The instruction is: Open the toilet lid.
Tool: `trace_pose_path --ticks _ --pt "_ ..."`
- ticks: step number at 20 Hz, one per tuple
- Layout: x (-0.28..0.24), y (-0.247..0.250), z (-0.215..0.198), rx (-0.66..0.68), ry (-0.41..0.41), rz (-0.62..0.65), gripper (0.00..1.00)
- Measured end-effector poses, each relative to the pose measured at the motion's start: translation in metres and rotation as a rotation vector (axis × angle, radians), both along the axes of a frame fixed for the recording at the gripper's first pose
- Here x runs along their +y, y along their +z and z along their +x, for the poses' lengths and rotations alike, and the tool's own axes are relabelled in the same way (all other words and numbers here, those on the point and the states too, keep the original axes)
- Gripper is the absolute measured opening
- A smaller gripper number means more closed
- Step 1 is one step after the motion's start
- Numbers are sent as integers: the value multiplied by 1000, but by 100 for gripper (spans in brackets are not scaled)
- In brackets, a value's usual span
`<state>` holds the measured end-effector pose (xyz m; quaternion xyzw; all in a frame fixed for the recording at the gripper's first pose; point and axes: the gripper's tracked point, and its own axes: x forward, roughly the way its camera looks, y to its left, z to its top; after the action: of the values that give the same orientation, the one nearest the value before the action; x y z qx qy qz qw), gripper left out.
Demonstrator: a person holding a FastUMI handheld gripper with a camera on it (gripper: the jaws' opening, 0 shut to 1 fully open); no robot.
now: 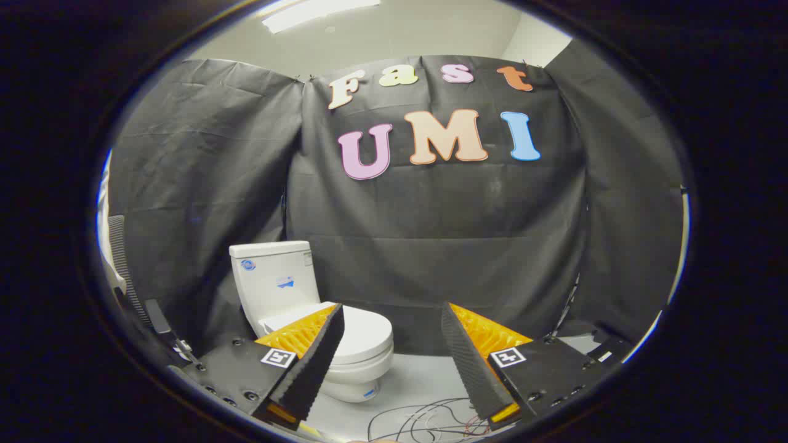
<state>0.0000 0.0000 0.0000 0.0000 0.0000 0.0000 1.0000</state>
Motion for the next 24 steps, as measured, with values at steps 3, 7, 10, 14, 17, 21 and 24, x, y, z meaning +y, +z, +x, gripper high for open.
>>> trace_pose_path --ticks 3,7,10,14,17,21,24 --pt "0 0 0 0 0 0 99" --pt "0 0 0 0 0 0 99" --pt "0 0 0 0 1 0 99" --pt "0 0 0 0 0 0 99" --pt "0 0 -1 0 1 2 99" --pt "-1 0 -1 0 -2 2 99" --pt "0 -1 3 -2 -4 3 98"
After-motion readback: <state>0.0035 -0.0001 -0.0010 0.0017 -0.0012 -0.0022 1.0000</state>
